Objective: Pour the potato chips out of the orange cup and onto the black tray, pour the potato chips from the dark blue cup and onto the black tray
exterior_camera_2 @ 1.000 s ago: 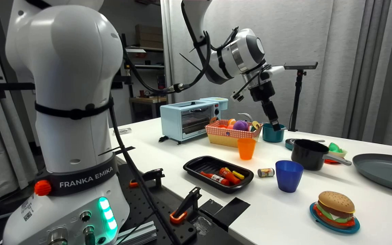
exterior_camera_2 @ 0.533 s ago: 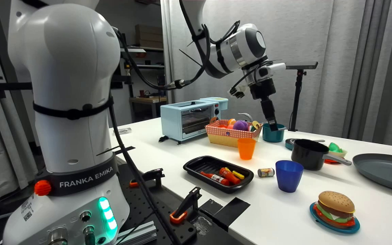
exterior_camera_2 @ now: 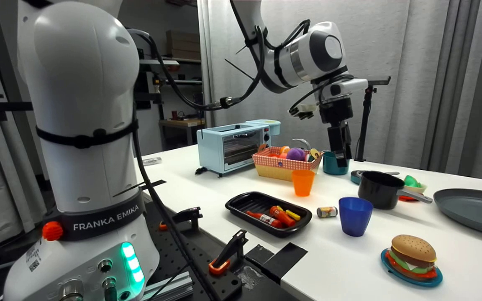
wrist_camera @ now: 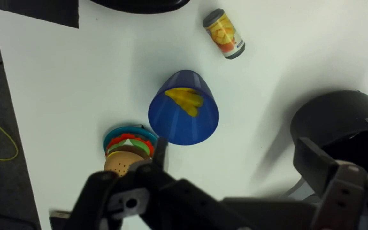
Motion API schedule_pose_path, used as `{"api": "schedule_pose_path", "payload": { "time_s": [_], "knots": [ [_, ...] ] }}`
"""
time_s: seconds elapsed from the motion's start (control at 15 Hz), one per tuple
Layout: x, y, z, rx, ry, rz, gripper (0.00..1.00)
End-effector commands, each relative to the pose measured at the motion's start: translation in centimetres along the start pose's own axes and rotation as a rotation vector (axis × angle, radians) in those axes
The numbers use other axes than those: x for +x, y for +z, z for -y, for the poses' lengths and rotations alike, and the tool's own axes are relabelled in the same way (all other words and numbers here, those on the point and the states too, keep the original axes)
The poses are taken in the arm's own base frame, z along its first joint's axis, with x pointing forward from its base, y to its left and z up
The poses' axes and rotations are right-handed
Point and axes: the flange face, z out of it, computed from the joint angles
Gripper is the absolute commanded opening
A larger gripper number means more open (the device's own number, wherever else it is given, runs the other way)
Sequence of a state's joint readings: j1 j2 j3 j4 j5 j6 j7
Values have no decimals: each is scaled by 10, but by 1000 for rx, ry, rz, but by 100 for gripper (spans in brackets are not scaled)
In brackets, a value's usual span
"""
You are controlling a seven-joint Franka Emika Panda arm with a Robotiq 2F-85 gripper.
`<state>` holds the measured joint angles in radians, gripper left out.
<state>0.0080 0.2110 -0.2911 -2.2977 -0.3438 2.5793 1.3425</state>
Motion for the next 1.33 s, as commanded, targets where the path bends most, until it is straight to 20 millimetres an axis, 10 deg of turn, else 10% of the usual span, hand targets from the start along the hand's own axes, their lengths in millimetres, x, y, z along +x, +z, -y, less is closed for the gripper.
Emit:
{"api": "schedule_pose_path", "payload": {
  "time_s": [0.0, 1.27],
  "knots": [
    [17, 12, -8, 14, 39, 43, 100],
    [49, 96, 27, -27, 34, 108, 100]
  ]
}}
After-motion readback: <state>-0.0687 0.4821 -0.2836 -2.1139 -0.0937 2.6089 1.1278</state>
